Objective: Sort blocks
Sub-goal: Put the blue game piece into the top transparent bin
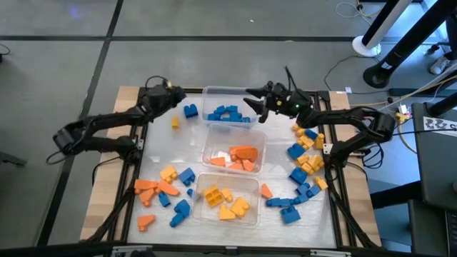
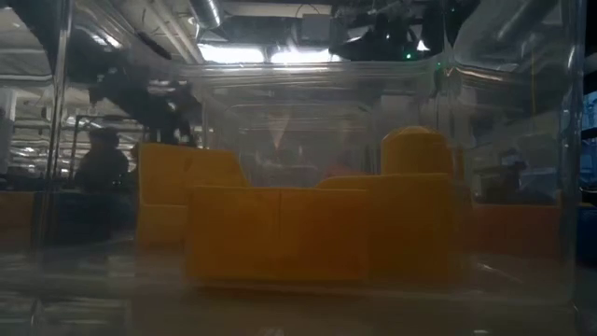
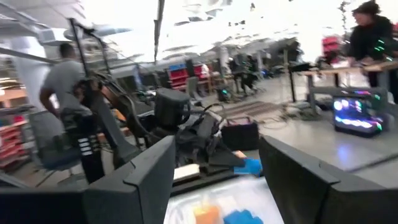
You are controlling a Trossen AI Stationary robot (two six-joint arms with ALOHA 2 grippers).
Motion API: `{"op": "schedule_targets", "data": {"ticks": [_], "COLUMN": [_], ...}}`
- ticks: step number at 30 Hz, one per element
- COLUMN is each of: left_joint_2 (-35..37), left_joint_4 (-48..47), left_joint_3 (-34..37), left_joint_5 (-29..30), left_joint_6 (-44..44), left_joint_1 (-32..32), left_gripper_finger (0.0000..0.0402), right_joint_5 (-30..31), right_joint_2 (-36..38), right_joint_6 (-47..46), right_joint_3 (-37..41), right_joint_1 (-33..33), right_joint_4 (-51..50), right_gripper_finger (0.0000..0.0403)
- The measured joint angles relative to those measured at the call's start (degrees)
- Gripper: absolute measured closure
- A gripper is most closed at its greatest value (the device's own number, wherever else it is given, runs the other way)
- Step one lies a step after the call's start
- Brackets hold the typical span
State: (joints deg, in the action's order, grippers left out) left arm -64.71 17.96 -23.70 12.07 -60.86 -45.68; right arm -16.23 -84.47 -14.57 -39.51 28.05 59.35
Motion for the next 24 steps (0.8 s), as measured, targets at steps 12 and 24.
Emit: {"op": "schedule_targets", "data": {"ticks": [12,24], "left_joint_2": [8.7,-4.1], "left_joint_4": [12.9,26.3], "left_joint_3": [0.0,-0.3], "left_joint_5": [-8.9,-5.4], "left_joint_6": [5.9,11.0], "left_joint_1": [13.1,23.1], "left_gripper_finger": [0.0390,0.0369], "right_joint_5": [-2.4,-8.1], "right_joint_2": [6.3,8.0], "right_joint_6": [1.6,1.0], "right_joint_3": [0.0,0.0], "right_joint_1": [3.6,3.5], "right_joint_4": [0.1,-3.2], "right_gripper_finger": [0.0169,0.0169]}}
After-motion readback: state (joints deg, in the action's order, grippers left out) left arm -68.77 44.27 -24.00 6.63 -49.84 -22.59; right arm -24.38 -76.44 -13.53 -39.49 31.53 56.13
